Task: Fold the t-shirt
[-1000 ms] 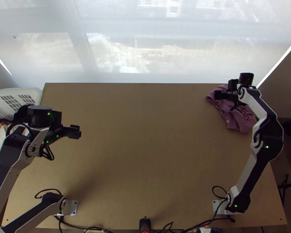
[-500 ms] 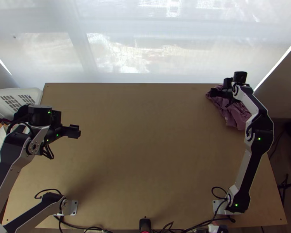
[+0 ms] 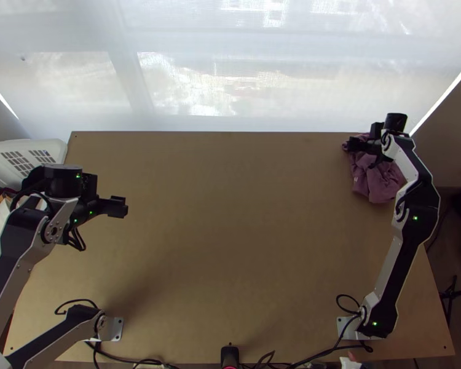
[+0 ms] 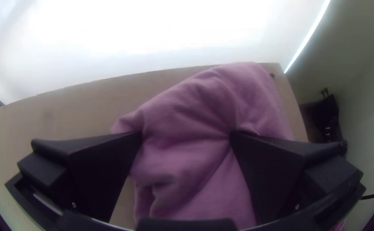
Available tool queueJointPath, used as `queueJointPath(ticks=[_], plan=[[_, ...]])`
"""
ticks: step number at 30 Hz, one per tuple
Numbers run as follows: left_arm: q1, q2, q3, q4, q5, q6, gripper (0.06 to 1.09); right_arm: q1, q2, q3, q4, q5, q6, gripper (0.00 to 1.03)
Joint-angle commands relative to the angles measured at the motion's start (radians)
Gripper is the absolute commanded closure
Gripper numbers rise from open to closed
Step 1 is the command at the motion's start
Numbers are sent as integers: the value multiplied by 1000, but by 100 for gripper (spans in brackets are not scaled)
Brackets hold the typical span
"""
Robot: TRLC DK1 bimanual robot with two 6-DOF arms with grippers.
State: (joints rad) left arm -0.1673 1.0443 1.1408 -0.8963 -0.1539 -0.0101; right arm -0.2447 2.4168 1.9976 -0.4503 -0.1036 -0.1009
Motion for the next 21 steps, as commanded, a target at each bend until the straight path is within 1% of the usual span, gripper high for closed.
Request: queueJointPath(ticks=[1,6,12,16,21], plan=[[0,-10,8,-4,1,-4,10,-18,-70,-34,-5,-18,3,6],[0,-26,20,-18,1,-4,10,-19,-148,-59,-4,-79,43,6],[0,-55,19,-38,2,-4,10,-19,-254,-135,-5,-114,50,6],[3,-67,19,-39,2,-4,10,-44,-366,-310,-5,-114,38,6],[3,-76,17,-39,2,-5,10,-65,-518,-597,24,-114,-43,6]])
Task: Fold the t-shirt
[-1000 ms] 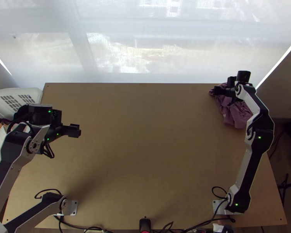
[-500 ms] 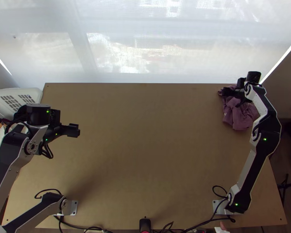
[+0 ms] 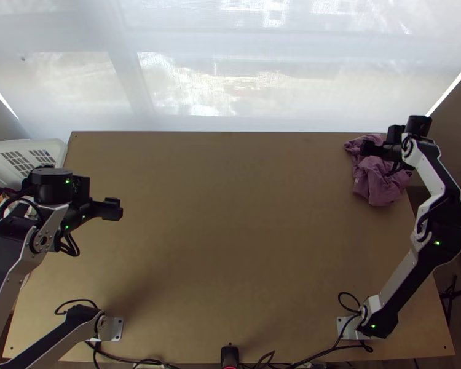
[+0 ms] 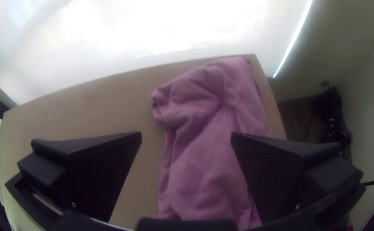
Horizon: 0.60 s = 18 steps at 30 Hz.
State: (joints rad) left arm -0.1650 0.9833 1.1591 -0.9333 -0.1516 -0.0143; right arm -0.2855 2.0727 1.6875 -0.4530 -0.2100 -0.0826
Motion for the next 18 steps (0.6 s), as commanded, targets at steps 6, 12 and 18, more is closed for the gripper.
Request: queueJointPath(ticks=[6,12,18], plan=[[-8,-14,13,1,1,-3,10,-32,-263,-511,56,-8,-117,6],[-11,-34,28,-29,0,-4,10,-78,-247,-621,59,-8,-167,6],[-11,-86,16,-67,1,-10,10,-132,-298,-698,59,-9,-210,6]])
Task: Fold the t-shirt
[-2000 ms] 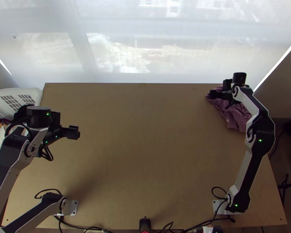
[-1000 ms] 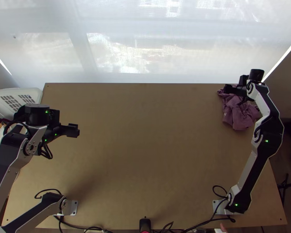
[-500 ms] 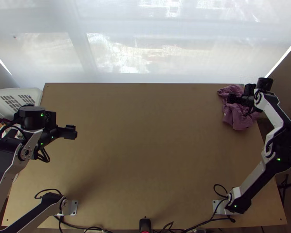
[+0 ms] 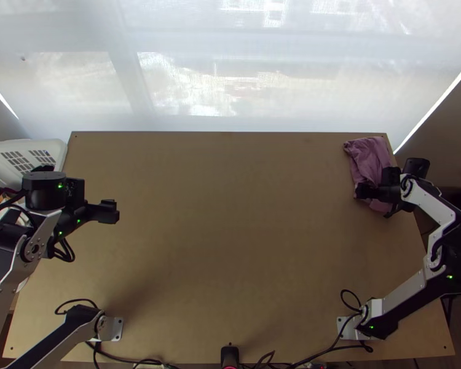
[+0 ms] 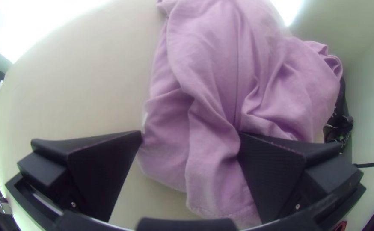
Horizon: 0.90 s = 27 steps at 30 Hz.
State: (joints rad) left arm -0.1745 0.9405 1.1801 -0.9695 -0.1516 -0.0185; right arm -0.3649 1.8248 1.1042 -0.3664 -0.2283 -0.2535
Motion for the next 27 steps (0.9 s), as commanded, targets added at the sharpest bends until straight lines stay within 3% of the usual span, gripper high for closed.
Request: queueJointPath(ticks=[1,9,19,25,27], plan=[[-2,-51,-7,-40,1,-8,10,-54,-78,-124,-29,-5,-46,6],[-2,-108,1,-72,0,-15,10,-51,-242,-37,-29,-120,-32,6],[13,-230,-45,-80,-3,2,10,-34,-355,105,-35,-128,19,6],[64,-350,-117,-34,-3,23,10,-12,-667,-26,14,-128,36,5],[93,-419,-186,3,-3,35,10,9,-776,-107,40,-128,99,5]])
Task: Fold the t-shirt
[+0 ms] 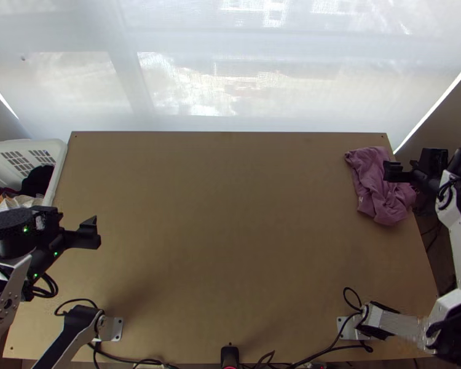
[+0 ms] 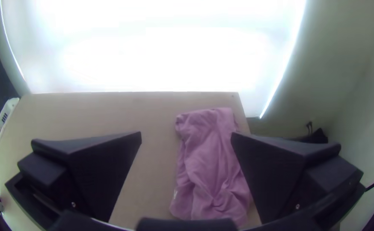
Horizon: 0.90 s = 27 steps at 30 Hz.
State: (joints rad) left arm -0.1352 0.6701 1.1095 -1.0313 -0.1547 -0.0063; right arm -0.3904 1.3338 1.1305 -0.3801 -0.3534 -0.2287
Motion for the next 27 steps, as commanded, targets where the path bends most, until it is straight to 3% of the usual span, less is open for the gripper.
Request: queueJointPath(ticks=[1,7,10,11,13,17,19,21,24,27], plan=[[71,-179,-154,70,0,25,10,54,-343,-183,53,-1,77,5],[164,-356,-392,143,-25,94,10,153,-720,-509,99,37,54,5],[169,-403,-448,152,-26,124,10,269,-834,-587,78,165,46,5],[169,-417,-465,160,-26,132,10,309,-874,-617,79,248,46,5],[169,-446,-493,191,-26,144,10,367,-979,-703,141,375,108,5],[171,-449,-525,249,-26,143,10,395,-1343,-896,170,427,118,5],[181,-466,-554,333,-34,184,10,394,-1337,-926,116,442,108,5],[213,-506,-594,479,-63,229,10,389,-1338,-991,228,478,12,5],[249,-527,-631,557,-62,238,10,395,-1340,-1019,241,479,-23,5],[261,-615,-720,568,-62,233,10,409,-1338,-1029,199,479,86,5]])
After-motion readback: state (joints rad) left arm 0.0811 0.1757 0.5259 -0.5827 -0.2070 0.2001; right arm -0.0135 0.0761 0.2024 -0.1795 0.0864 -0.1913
